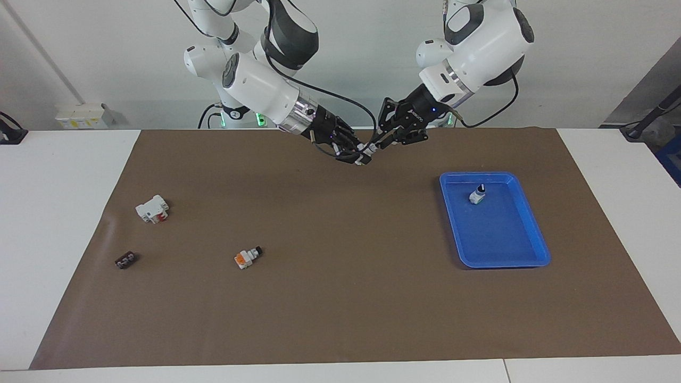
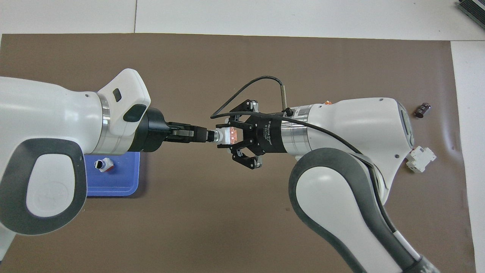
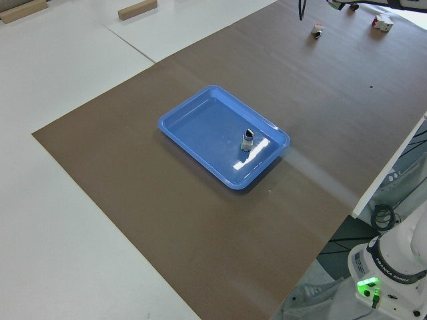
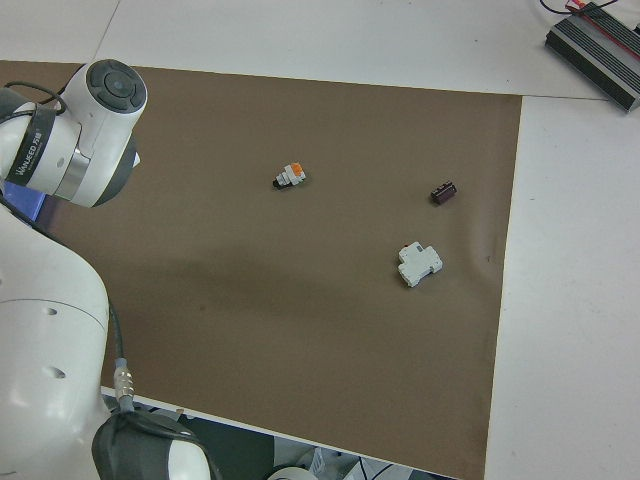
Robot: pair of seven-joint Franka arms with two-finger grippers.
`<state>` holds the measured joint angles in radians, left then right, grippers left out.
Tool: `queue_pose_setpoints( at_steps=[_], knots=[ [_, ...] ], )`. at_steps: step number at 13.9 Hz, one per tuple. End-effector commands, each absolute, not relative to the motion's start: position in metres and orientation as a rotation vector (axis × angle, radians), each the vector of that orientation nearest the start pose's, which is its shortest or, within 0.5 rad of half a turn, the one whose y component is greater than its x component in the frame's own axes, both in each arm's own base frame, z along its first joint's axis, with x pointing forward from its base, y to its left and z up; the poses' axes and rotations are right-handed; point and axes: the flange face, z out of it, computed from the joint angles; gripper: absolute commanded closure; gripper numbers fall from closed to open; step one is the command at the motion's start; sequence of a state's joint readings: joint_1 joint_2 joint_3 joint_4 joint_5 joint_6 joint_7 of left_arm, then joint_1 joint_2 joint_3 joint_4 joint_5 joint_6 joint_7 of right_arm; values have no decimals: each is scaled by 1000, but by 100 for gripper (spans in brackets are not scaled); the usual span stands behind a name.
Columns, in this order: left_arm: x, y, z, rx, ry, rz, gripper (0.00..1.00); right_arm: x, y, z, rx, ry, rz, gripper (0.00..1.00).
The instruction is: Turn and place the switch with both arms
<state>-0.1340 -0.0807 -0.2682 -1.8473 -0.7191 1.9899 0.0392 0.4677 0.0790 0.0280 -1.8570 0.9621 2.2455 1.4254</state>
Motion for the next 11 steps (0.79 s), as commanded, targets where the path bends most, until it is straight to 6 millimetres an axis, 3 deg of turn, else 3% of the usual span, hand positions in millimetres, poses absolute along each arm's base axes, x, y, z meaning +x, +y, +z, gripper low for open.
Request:
queue_pose_setpoints(
  at_steps=[1, 5, 11],
  knots=[
    [493, -266, 588, 2449, -282, 146, 85, 531, 314, 521, -1736, 1556, 656, 100],
    [493, -266, 588, 2451, -265, 142, 100, 531, 314, 521, -1736, 1557, 656, 100],
    [491, -272, 589, 2454, -146, 111, 100, 531, 314, 521, -1734, 1558, 658, 100]
  ],
)
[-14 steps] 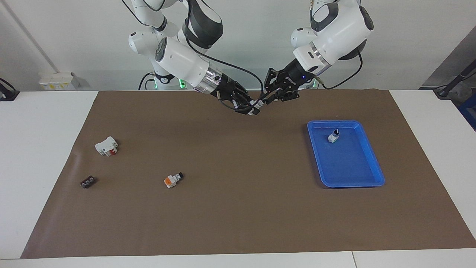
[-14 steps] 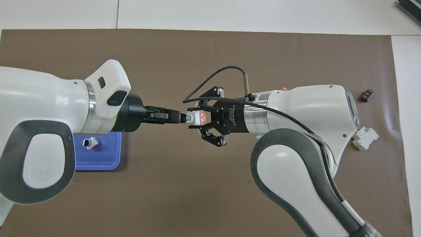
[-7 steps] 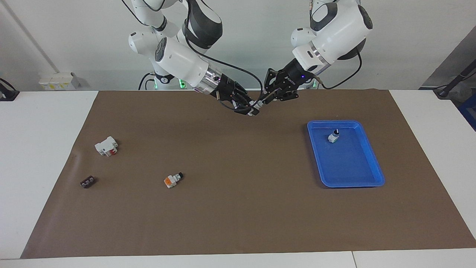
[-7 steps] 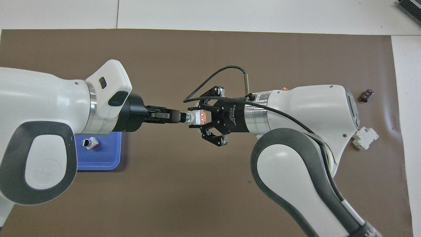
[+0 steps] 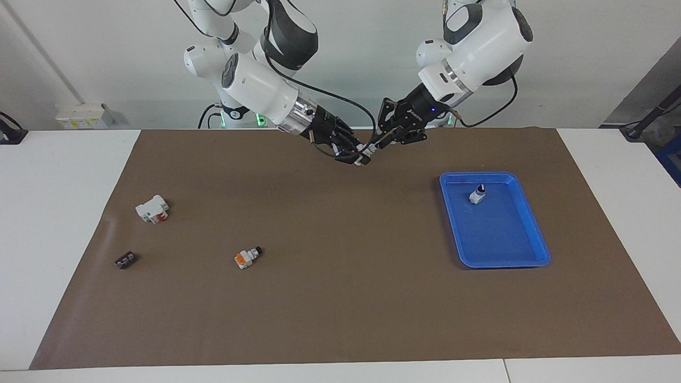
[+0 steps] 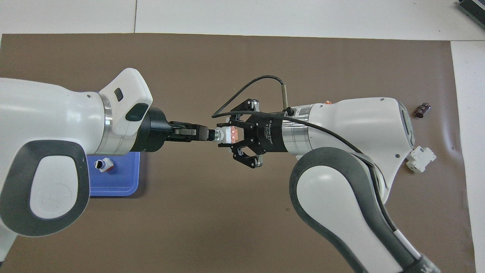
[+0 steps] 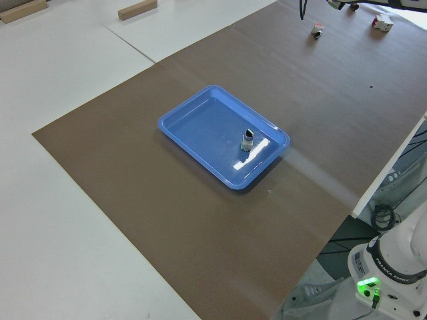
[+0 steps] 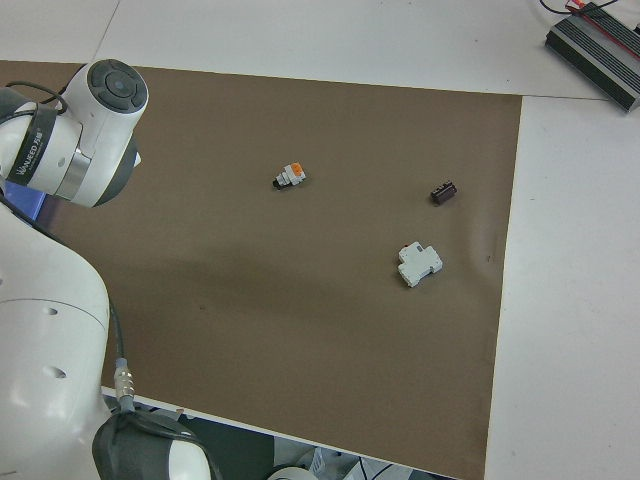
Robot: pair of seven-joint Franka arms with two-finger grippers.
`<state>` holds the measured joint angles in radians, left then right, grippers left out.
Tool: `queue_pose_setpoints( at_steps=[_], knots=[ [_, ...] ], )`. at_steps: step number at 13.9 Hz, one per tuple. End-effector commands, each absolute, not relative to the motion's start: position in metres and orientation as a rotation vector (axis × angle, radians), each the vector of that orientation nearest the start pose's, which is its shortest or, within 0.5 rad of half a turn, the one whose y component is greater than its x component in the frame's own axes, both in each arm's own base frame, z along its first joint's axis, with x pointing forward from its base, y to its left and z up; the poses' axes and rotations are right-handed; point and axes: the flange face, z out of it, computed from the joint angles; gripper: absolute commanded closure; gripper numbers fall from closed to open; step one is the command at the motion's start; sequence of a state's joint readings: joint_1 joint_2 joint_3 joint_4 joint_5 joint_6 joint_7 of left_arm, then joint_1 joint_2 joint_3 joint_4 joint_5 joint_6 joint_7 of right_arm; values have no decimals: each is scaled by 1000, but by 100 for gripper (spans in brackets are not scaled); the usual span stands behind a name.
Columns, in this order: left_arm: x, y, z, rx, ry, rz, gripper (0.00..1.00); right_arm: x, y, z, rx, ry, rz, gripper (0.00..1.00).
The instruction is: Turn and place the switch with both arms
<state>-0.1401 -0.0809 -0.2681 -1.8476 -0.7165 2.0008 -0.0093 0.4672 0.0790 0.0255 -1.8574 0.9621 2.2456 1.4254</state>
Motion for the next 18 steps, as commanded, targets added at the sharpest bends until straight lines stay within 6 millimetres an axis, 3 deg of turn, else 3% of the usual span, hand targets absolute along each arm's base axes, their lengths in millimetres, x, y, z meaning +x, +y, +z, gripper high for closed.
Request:
queue_pose_setpoints(
  at_steps=[1, 10, 18],
  knots=[
    [491, -272, 589, 2453, -124, 107, 100, 531, 314, 521, -1734, 1558, 658, 100],
    [491, -272, 588, 2452, 120, 12, 100, 531, 314, 521, -1734, 1558, 658, 100],
    [487, -278, 588, 2379, 650, -194, 100, 530, 314, 523, -1730, 1558, 661, 100]
  ],
)
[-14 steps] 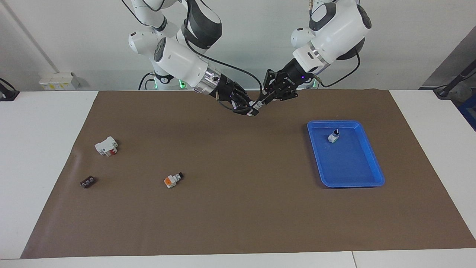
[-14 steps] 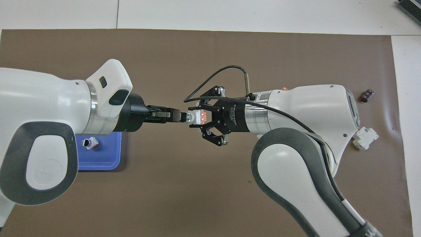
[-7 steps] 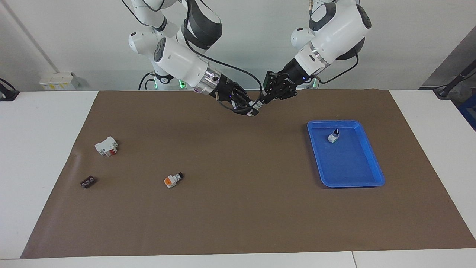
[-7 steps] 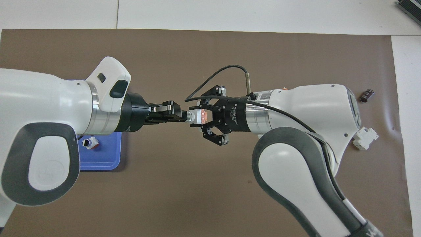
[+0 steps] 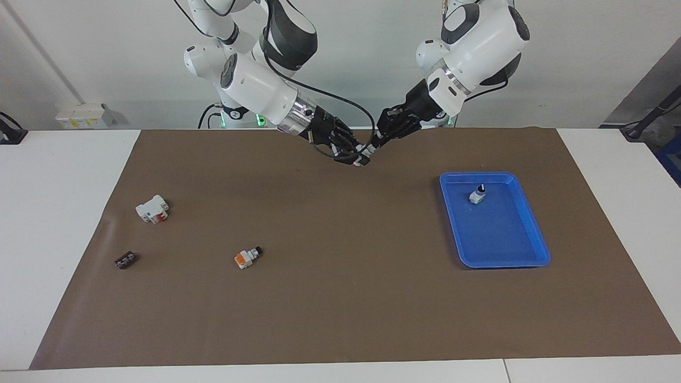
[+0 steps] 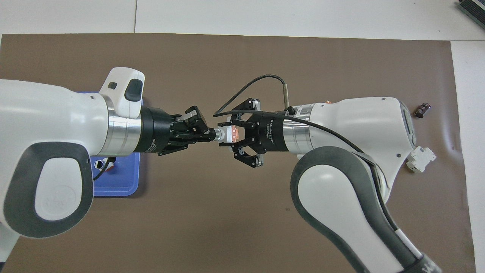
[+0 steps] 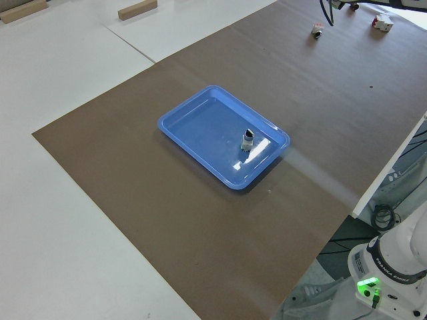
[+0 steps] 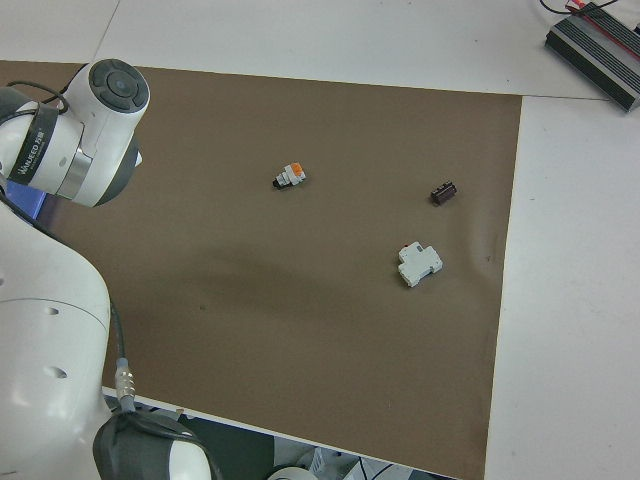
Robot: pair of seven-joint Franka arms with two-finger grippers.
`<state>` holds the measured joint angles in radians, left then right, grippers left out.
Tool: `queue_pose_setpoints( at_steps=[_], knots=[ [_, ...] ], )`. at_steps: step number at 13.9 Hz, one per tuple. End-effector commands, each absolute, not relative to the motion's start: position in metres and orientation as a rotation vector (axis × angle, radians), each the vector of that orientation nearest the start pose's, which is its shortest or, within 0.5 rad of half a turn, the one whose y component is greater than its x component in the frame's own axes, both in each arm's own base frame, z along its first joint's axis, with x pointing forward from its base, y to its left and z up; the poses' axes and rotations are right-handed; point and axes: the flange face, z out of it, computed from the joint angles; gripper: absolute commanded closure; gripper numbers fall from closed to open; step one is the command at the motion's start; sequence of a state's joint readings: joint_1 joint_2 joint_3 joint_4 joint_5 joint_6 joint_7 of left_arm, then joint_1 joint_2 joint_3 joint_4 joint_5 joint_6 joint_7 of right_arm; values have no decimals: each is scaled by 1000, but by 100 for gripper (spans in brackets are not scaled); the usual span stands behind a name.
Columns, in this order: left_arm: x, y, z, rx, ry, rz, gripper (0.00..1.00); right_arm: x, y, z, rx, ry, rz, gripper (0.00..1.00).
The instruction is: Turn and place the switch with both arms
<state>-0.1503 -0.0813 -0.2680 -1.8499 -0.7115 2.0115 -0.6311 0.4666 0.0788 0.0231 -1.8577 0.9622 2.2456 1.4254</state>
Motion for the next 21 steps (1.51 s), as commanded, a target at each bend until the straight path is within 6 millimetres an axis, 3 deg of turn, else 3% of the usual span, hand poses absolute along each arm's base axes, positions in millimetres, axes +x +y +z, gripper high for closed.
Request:
queue_pose_setpoints(
  at_steps=[1, 6, 21],
  knots=[
    [487, -279, 589, 2371, 680, -204, 100, 530, 315, 523, -1731, 1558, 662, 100],
    [486, -280, 588, 2350, 773, -248, 100, 530, 314, 524, -1730, 1558, 662, 100],
    [481, -276, 578, 1956, 1648, -553, 100, 529, 315, 525, -1732, 1558, 667, 100]
  ],
)
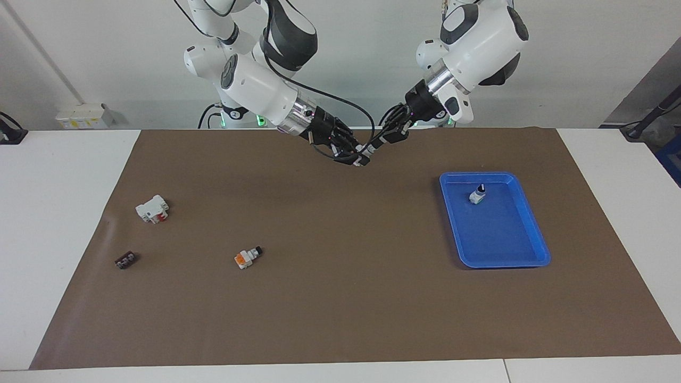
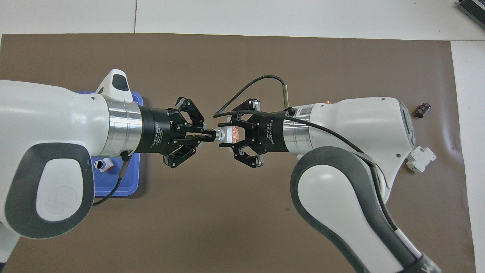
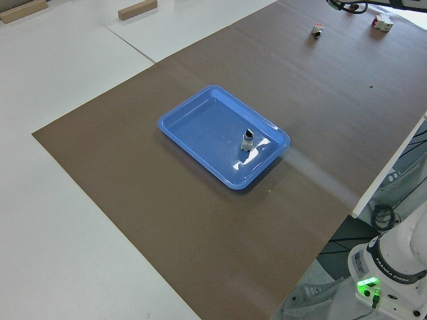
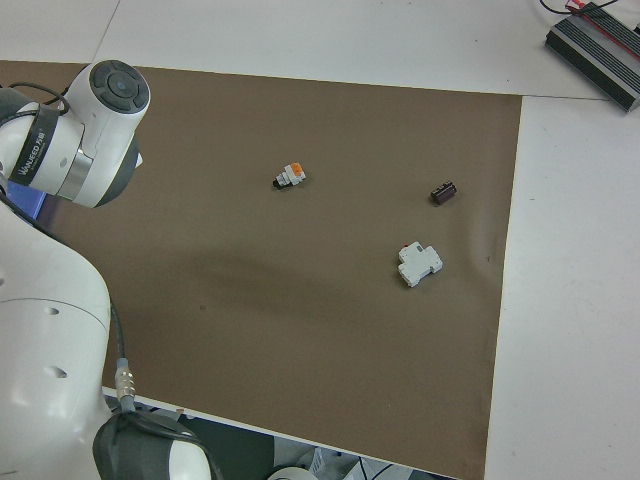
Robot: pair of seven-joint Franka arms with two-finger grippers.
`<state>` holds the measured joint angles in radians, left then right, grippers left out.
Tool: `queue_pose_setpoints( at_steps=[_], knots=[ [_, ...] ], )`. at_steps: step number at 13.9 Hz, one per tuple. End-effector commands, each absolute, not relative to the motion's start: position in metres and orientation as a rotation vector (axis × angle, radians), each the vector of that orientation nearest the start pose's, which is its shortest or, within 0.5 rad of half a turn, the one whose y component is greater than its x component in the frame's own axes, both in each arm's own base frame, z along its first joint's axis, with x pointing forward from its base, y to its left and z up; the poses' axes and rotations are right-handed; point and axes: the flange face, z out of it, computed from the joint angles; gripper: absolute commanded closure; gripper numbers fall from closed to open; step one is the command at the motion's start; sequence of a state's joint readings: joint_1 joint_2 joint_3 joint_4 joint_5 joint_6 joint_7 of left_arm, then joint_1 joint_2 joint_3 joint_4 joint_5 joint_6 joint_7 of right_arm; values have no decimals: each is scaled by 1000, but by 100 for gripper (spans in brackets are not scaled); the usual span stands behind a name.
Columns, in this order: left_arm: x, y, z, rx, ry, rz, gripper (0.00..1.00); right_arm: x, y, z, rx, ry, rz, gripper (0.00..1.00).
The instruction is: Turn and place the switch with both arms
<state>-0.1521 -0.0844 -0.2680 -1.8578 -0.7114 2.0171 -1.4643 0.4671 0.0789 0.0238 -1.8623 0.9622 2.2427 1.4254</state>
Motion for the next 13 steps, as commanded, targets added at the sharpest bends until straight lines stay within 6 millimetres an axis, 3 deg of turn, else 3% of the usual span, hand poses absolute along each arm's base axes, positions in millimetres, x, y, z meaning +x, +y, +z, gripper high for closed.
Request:
queue_pose_setpoints(
  at_steps=[1, 5, 13],
  knots=[
    [481, -276, 579, 1905, 1720, -579, 100, 529, 315, 524, -1732, 1557, 668, 100],
    [482, -270, 576, 1762, 1908, -638, 100, 529, 314, 526, -1732, 1555, 669, 100],
    [485, -264, 575, 1751, 1922, -631, 100, 528, 314, 528, -1733, 1552, 673, 100]
  ],
)
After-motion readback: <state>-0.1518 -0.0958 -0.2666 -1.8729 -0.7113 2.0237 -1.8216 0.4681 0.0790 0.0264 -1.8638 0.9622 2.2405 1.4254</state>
